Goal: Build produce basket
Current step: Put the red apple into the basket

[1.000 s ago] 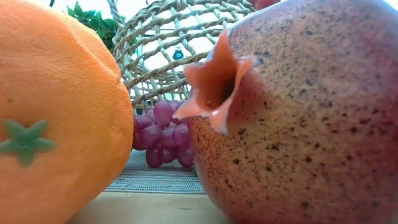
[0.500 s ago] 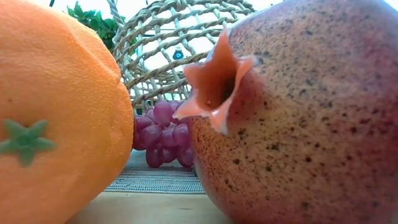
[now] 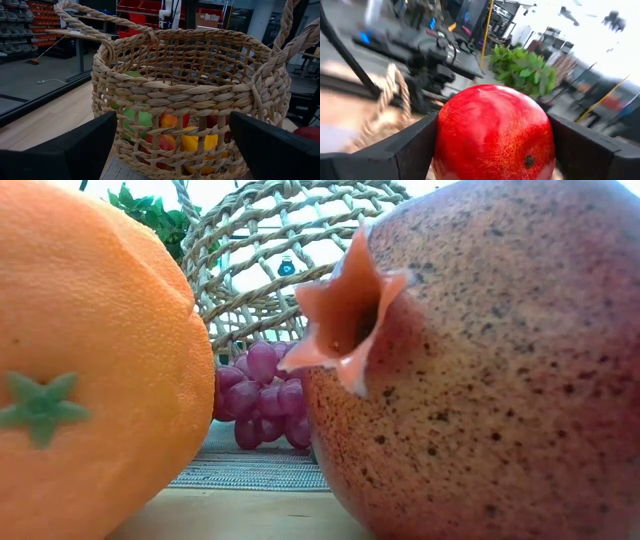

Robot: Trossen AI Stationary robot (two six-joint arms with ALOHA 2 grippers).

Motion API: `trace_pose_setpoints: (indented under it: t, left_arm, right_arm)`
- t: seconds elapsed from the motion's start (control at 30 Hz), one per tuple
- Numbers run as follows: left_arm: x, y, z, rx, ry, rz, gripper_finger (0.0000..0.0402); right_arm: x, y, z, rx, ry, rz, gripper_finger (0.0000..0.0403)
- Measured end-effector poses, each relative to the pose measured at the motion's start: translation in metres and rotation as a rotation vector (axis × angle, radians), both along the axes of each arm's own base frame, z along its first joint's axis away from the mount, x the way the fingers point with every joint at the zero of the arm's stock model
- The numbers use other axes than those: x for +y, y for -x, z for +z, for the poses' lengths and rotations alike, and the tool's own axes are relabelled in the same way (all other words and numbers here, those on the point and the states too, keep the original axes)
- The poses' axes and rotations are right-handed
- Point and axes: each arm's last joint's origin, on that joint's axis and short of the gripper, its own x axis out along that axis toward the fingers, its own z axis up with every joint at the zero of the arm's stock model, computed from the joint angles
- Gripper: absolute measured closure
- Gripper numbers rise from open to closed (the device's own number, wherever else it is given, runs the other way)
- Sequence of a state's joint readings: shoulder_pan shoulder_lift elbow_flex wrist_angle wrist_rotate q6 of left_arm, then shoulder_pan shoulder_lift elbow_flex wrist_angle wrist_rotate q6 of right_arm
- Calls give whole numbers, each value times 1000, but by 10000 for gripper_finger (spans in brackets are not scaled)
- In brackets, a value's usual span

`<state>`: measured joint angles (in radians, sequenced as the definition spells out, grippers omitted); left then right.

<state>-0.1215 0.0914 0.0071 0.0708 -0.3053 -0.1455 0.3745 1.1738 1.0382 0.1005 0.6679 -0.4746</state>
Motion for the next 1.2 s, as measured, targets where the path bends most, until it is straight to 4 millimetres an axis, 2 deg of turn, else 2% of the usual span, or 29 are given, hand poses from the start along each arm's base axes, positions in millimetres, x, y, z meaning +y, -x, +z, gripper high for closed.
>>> trace_pose_setpoints:
  t: [0.13, 0.33, 0.7, 1.0, 1.1, 1.2]
  left_arm:
    - [0, 0, 0, 0, 0, 0, 10]
    - [0, 0, 0, 0, 0, 0, 10]
    - [0, 0, 0, 0, 0, 0, 10]
    - [0, 0, 0, 0, 0, 0, 10]
    - [0, 0, 0, 0, 0, 0, 10]
    - [0, 0, 0, 0, 0, 0, 10]
  right_arm:
    - [16, -14, -1, 81, 203, -24, 43]
    - [38, -32, -7, 178, 399, -59, 42]
    - [65, -55, -40, 440, 826, -197, 41]
    - [66, -58, -40, 435, 843, -210, 41]
    - [65, -58, -33, 363, 758, -230, 41]
    - [58, -59, -25, 258, 599, -256, 41]
